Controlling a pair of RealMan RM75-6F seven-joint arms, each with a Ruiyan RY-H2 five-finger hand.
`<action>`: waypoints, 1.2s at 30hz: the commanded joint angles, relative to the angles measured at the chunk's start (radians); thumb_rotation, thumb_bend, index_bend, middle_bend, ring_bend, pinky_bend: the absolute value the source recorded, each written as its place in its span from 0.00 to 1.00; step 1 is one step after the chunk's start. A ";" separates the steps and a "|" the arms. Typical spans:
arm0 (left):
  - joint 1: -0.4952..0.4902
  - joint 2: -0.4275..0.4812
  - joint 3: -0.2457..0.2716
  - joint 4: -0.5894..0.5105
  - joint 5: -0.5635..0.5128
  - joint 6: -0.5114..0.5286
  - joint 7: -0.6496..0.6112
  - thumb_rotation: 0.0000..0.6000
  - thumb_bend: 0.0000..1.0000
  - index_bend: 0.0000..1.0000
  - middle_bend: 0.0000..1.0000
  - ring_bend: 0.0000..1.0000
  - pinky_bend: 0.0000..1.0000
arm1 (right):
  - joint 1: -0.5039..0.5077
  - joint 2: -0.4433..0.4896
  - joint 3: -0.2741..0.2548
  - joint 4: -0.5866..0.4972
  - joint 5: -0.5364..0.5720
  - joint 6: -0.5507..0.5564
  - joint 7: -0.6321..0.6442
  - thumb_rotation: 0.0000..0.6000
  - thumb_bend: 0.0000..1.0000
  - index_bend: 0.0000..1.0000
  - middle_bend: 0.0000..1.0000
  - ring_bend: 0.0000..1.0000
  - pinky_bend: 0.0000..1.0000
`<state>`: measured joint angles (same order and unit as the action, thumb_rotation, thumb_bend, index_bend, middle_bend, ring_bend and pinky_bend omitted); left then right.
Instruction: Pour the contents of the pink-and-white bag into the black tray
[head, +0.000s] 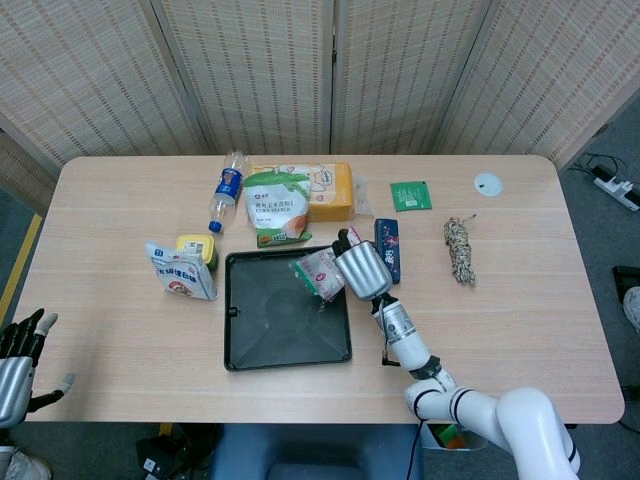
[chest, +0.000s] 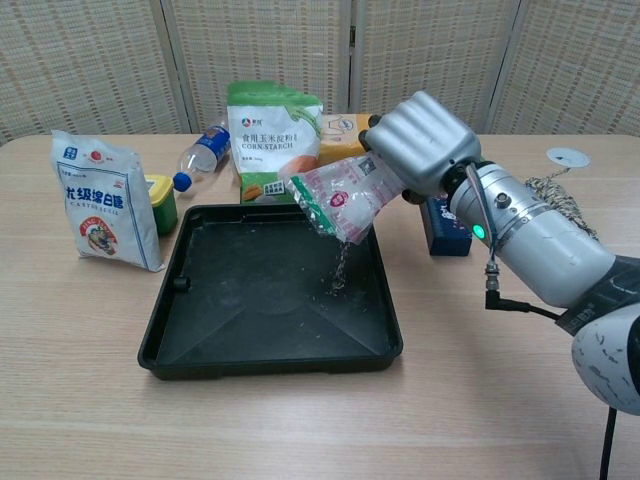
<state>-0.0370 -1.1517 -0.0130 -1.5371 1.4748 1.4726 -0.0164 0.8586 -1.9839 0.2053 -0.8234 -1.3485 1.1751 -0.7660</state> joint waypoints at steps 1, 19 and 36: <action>0.000 0.000 0.001 0.000 0.001 0.000 0.000 1.00 0.32 0.00 0.03 0.05 0.00 | -0.015 -0.004 0.028 -0.029 0.039 -0.022 0.050 1.00 0.49 0.73 0.61 0.85 1.00; -0.003 0.008 0.000 -0.030 0.010 0.005 0.028 1.00 0.32 0.00 0.03 0.05 0.00 | -0.151 0.102 0.157 -0.300 0.265 -0.247 0.644 1.00 0.49 0.75 0.62 0.85 1.00; -0.008 0.024 0.004 -0.080 0.022 0.007 0.074 1.00 0.32 0.00 0.03 0.05 0.00 | -0.238 0.284 0.179 -0.394 0.118 -0.591 1.427 1.00 0.49 0.75 0.62 0.84 1.00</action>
<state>-0.0448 -1.1290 -0.0102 -1.6152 1.4949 1.4796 0.0560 0.6372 -1.7356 0.3887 -1.2231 -1.1447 0.6366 0.5453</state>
